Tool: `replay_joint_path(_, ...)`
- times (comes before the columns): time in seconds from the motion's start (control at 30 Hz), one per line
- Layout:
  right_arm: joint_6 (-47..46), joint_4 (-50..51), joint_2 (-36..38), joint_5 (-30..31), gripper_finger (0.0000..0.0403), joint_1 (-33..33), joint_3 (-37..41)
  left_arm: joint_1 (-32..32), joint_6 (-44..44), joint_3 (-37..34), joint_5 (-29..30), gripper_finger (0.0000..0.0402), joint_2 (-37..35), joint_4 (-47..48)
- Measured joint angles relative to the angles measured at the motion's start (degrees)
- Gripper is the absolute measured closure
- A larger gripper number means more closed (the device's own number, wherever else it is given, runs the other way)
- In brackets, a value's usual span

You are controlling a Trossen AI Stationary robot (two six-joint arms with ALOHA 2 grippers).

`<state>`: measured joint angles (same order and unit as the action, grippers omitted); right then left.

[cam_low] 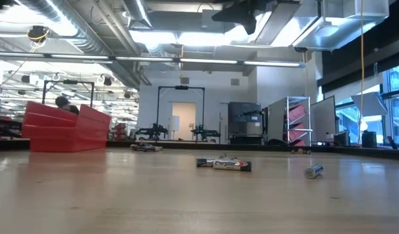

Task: Sort batteries
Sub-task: Put the small black battery into the bottom red bin

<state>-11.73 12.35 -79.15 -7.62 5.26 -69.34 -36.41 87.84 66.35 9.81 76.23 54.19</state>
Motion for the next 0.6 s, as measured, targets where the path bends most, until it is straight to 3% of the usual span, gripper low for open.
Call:
replay_joint_path(0.1, -0.16, 1.83, 0.04, -0.92, 0.0198, -0.04, -0.04, 8.79, -9.69, 0.0, 4.13, 0.0249, -1.88, 2.15)
replay_joint_path(0.37, -4.52, 10.76, -0.01, -3.5, 0.0198, -0.04, -0.04, 38.24, -43.55, -0.02, 4.51, 0.0298, 2.45, -1.84)
replay_joint_path(0.47, -6.88, 13.0, 0.39, -2.32, 0.0198, -0.04, -0.04, 46.72, -52.16, -0.02, 4.7, 0.0304, 5.15, -6.12)
replay_joint_path(0.6, -11.12, 13.41, 1.4, 0.22, 0.0198, -0.04, -0.02, 54.98, -64.57, -0.04, 0.3, 0.0289, 10.02, -12.25)
